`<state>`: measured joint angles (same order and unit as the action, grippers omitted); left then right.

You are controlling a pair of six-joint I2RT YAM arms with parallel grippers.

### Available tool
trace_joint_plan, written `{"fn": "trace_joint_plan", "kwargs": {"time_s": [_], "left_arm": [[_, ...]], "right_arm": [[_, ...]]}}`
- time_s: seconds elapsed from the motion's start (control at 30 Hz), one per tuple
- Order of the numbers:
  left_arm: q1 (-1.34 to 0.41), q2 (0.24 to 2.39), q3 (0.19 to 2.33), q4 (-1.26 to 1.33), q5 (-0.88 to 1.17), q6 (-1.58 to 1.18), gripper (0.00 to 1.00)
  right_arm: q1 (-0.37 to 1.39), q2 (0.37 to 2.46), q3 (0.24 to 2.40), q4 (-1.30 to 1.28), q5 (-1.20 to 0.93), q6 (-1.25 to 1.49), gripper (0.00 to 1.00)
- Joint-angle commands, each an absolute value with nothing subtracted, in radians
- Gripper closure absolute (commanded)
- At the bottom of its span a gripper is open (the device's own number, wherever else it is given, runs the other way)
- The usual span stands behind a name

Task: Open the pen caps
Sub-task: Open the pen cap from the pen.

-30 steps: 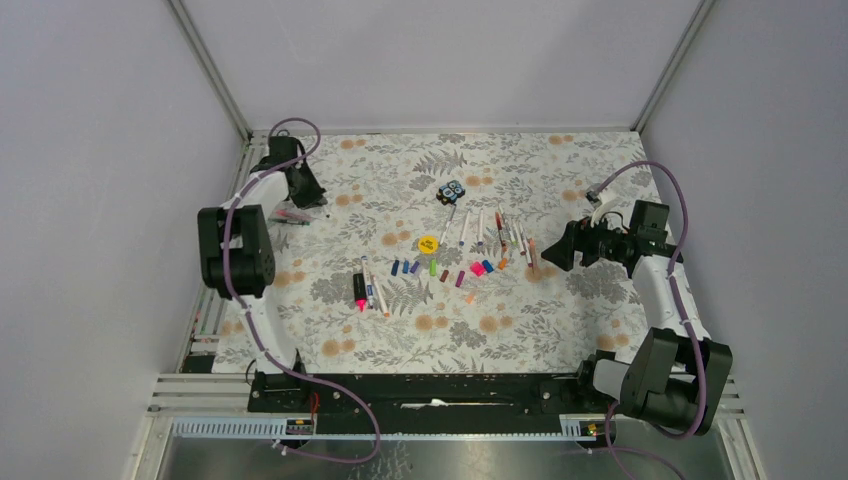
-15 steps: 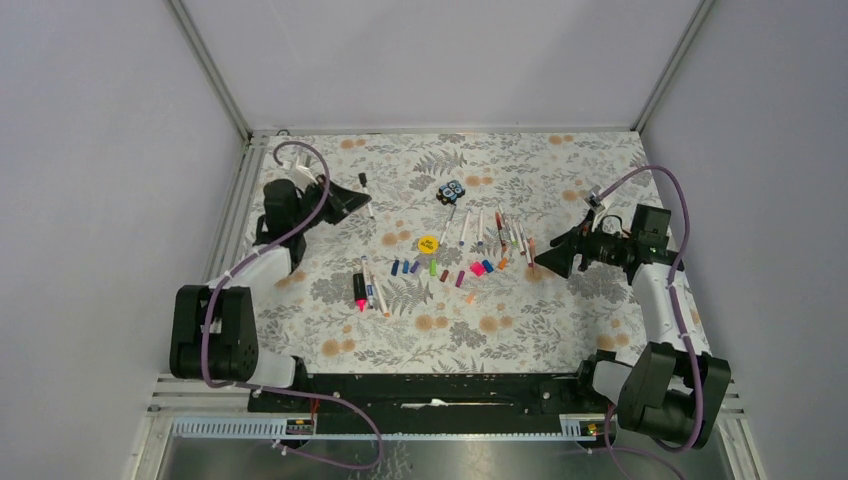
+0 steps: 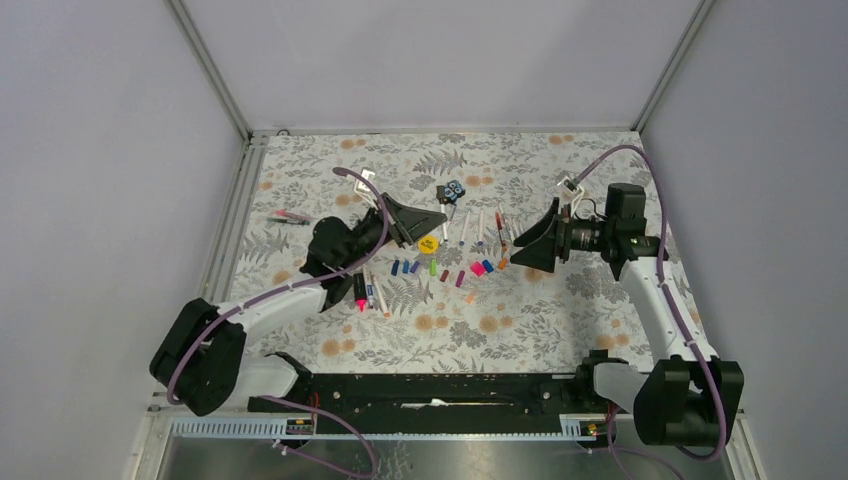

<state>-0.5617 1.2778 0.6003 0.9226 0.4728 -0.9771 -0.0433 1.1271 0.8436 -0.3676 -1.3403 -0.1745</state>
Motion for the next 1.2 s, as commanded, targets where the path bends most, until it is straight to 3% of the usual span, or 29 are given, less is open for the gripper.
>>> {"fn": "trace_joint_plan", "kwargs": {"time_s": [0.0,0.13,0.6,1.03,1.17], "left_arm": [[-0.675,1.295,0.636,1.071,0.314,-0.935,0.96],[-0.764,1.341,0.666,1.105,0.238,-0.906,0.96],[-0.925,1.478,0.747,1.175,0.112,-0.853,0.96],[-0.975,1.513,0.774,1.175,0.080,-0.830,0.96],[-0.982,1.512,0.775,1.172,0.071,-0.824,0.94]], "right_arm": [[0.026,1.088,0.764,0.184,-1.420,0.403,0.11],[0.060,1.106,0.688,0.522,-1.409,0.705,0.13],[0.108,1.123,0.683,0.489,-1.382,0.707,0.28],[0.114,1.114,0.686,0.480,-1.379,0.703,0.63],[0.114,1.114,0.687,0.479,-1.384,0.695,0.81]]}}
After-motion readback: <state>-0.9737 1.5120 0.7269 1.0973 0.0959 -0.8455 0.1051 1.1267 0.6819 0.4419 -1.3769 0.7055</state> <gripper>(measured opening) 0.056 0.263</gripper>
